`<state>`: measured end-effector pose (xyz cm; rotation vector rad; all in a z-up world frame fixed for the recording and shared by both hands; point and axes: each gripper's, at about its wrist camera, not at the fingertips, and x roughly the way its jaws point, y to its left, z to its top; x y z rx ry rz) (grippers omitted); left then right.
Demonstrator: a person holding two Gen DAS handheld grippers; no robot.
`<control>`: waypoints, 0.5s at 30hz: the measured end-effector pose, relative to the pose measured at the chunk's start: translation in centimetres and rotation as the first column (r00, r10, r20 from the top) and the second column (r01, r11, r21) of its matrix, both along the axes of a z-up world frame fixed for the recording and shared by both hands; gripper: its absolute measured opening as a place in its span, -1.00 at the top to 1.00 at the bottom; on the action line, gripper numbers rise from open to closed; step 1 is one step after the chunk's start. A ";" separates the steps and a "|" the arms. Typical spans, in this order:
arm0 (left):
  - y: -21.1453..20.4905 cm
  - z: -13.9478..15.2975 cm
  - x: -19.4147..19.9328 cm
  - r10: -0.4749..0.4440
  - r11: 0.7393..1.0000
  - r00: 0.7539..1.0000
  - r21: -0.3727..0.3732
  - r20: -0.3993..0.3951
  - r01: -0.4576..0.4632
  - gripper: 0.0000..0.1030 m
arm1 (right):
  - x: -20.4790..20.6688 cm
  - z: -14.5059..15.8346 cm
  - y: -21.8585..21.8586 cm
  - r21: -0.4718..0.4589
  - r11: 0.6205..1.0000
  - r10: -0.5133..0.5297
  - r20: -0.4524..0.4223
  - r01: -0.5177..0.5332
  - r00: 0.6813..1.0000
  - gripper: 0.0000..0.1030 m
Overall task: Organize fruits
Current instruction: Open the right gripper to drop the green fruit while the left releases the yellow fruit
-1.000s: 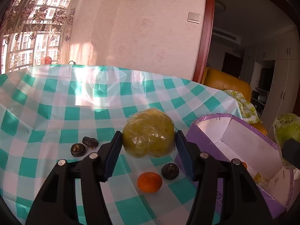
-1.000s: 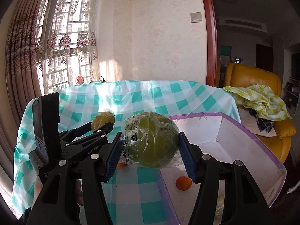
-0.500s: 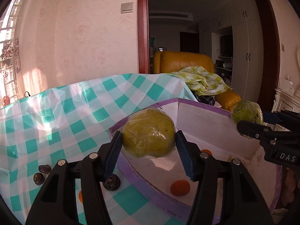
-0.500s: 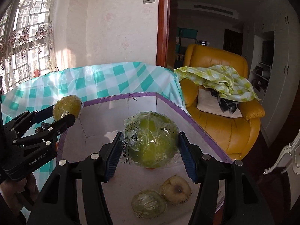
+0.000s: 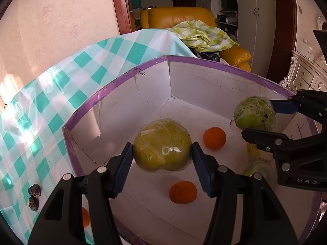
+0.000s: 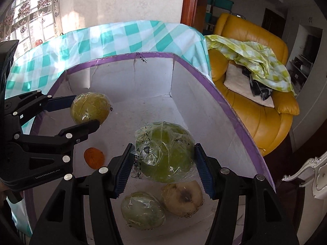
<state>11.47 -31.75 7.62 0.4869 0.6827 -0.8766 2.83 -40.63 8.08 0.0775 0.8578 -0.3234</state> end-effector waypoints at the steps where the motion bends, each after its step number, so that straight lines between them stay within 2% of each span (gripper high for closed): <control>1: -0.2 -0.2 0.2 0.007 1.000 1.000 0.022 0.001 -0.007 -0.14 | 0.3 -0.4 -0.1 0.008 1.000 0.005 -0.028 -0.005 1.000 -0.13; 3: -0.6 -0.4 0.5 0.016 0.998 1.000 0.058 0.006 -0.017 -0.14 | 0.4 -0.4 -0.1 0.021 1.000 0.011 -0.041 -0.011 0.999 -0.13; 8: -1.9 -1.0 0.5 0.015 0.985 1.000 0.174 0.018 -0.018 -0.14 | 1.5 -1.2 0.0 0.038 0.999 0.035 -0.137 -0.031 0.990 -0.13; 11: -2.7 -1.5 0.9 0.001 0.963 0.999 0.268 0.034 -0.010 -0.14 | 2.3 -1.9 0.3 0.045 0.998 0.062 -0.220 -0.054 0.974 -0.13; 15: -3.6 -2.4 1.1 -0.042 0.920 0.998 0.392 0.042 0.023 -0.14 | 2.8 -2.7 1.1 0.024 0.995 0.096 -0.312 -0.093 0.945 -0.12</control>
